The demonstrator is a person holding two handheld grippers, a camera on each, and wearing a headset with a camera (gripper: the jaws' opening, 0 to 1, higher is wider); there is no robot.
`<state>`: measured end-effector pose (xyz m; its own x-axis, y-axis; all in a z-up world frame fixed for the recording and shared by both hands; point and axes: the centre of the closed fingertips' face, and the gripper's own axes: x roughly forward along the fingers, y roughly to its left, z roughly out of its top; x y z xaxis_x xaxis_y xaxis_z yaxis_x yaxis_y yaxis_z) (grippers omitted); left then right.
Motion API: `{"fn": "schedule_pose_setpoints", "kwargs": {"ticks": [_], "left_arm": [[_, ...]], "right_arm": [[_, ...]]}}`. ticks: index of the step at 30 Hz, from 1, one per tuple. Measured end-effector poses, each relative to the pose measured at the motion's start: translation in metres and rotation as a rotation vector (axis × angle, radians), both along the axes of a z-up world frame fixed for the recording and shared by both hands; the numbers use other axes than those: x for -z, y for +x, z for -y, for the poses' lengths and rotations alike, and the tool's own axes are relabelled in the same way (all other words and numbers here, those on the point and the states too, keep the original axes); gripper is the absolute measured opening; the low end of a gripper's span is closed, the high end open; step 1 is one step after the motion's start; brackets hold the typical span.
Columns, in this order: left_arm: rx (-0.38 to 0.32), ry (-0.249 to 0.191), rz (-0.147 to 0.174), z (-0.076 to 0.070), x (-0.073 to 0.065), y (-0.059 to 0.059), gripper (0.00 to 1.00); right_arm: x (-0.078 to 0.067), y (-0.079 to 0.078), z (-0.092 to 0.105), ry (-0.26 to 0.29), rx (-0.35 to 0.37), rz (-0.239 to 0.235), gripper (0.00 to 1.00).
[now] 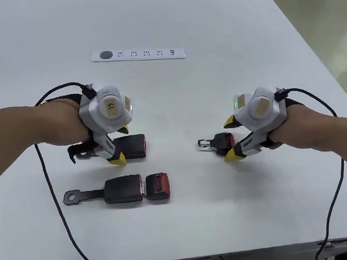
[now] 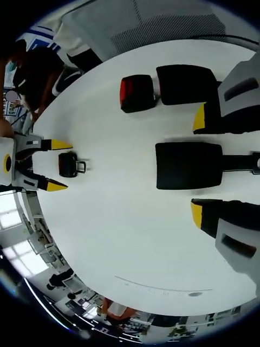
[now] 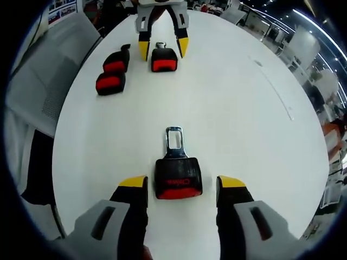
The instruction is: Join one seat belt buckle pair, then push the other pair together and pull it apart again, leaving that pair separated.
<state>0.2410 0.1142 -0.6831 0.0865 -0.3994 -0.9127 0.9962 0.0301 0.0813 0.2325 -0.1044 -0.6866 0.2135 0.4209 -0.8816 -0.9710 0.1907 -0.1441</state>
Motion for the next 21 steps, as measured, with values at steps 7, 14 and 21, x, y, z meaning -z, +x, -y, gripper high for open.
{"fn": "schedule_pose_setpoints", "kwargs": {"ticks": [7,14,21], "left_arm": [[-0.181,-0.128,0.101,-0.013,-0.042,0.016,0.59],[-0.292,-0.177,0.133,-0.030,-0.059,-0.020,0.78],[-0.473,-0.226,0.123,-0.069,-0.058,-0.059,0.94]], "right_arm": [[-0.029,-0.010,-0.012,0.099,0.069,0.063,0.52],[-0.043,-0.023,-0.023,0.183,0.118,0.105,0.67],[-0.065,-0.051,-0.040,0.272,0.174,0.093,0.73]]}}
